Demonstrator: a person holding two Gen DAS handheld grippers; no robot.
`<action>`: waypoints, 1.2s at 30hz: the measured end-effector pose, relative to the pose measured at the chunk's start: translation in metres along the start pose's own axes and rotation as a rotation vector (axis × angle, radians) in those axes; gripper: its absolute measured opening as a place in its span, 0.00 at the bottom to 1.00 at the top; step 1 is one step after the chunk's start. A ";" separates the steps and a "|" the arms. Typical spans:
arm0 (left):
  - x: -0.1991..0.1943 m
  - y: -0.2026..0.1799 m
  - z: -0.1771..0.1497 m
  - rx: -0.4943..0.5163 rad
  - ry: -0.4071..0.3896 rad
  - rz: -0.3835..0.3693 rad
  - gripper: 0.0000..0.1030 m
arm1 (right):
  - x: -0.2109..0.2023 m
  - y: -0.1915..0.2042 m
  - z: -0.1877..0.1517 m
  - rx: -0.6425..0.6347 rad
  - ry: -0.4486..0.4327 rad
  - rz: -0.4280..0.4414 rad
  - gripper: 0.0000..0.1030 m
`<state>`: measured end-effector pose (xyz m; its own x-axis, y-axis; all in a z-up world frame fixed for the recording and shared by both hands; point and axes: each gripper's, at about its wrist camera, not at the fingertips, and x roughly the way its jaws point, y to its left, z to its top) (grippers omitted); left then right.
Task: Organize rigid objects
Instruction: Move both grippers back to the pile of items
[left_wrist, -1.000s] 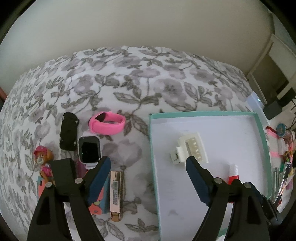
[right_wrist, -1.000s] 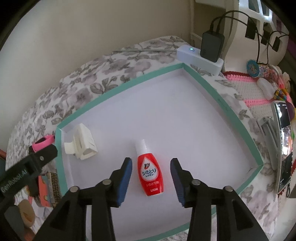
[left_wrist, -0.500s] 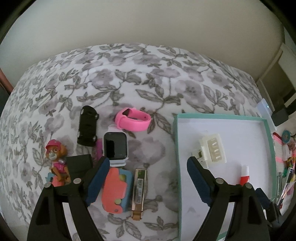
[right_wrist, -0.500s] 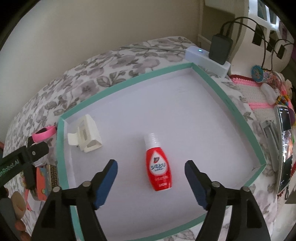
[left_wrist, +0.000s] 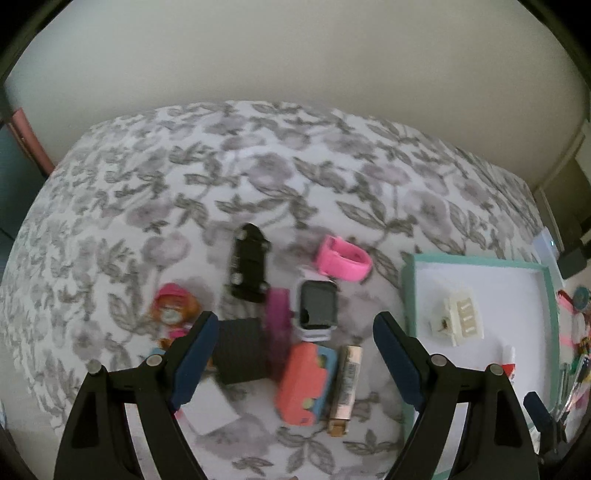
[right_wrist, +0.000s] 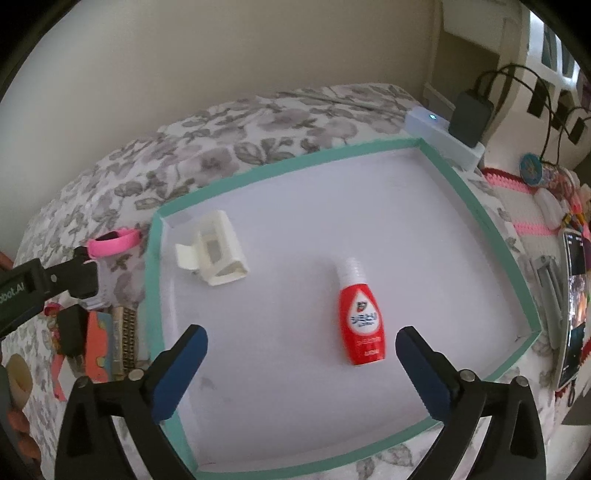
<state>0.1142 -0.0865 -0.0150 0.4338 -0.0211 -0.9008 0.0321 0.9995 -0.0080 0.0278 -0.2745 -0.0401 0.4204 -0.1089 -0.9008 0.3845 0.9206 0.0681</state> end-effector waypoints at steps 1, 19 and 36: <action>-0.002 0.004 0.001 -0.009 -0.004 -0.005 0.84 | -0.003 0.003 0.001 -0.002 -0.004 0.004 1.00; -0.045 0.096 -0.016 -0.138 -0.138 0.041 0.84 | -0.044 0.095 -0.003 -0.160 -0.045 0.178 1.00; -0.009 0.157 -0.037 -0.251 0.033 0.083 0.84 | -0.015 0.151 -0.024 -0.262 0.069 0.261 0.94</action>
<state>0.0819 0.0715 -0.0247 0.3955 0.0581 -0.9166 -0.2288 0.9728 -0.0371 0.0605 -0.1247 -0.0268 0.4170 0.1589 -0.8949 0.0451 0.9798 0.1950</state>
